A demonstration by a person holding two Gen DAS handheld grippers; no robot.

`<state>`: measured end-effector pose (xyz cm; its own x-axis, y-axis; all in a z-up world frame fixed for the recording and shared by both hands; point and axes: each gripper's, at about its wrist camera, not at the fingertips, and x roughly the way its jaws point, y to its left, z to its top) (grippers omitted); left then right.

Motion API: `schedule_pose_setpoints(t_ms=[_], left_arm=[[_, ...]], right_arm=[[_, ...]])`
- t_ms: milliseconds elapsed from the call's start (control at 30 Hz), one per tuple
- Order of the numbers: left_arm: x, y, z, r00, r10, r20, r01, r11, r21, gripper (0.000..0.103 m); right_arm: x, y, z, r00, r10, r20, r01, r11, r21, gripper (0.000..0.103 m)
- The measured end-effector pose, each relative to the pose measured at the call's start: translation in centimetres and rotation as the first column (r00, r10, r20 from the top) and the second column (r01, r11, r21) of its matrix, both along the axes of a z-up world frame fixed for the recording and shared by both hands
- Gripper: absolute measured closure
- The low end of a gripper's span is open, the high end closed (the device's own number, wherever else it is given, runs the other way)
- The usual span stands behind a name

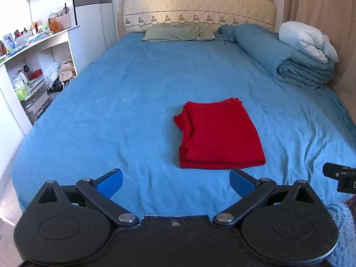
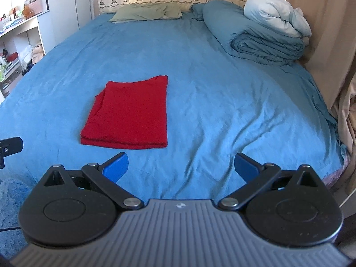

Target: Fold small clothes

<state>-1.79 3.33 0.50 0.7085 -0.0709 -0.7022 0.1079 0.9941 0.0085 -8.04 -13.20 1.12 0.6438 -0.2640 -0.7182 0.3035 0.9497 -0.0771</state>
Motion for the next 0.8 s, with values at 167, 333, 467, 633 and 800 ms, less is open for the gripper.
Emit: schedule_pose_setpoints(t_ms=[167,333,467,633,800], left_arm=[[-0.2,0.0,0.2,1.0,0.005,0.015,-0.005,1.0,0.0,0.0],[-0.3,0.0,0.3,1.0,0.006,0.02,-0.006,1.0,0.007,0.0],[-0.4,-0.2,0.3,1.0,0.003,0.027,-0.004,1.0,0.018,0.0],[-0.6,-0.4,0.4,0.999,0.002,0.032,-0.003,1.0,0.021,0.0],[-0.6,-0.6,0.5,0.999,-0.004,0.039,0.003,1.0,0.03,0.0]], right_arm=[[-0.1,-0.3,0.1,1.0,-0.001,0.001,0.001,1.0,-0.002,0.0],[-0.2,-0.4,0.2,1.0,-0.005,0.002,0.005,1.0,0.006,0.0],[-0.1,-0.7,0.3,1.0,-0.006,0.0,0.006,1.0,0.014,0.0],[-0.1,-0.9,0.3,1.0,-0.007,0.0,0.007,1.0,0.017,0.0],[-0.2,-1.3,0.2,1.0,-0.012,-0.002,0.012,1.0,0.021,0.0]])
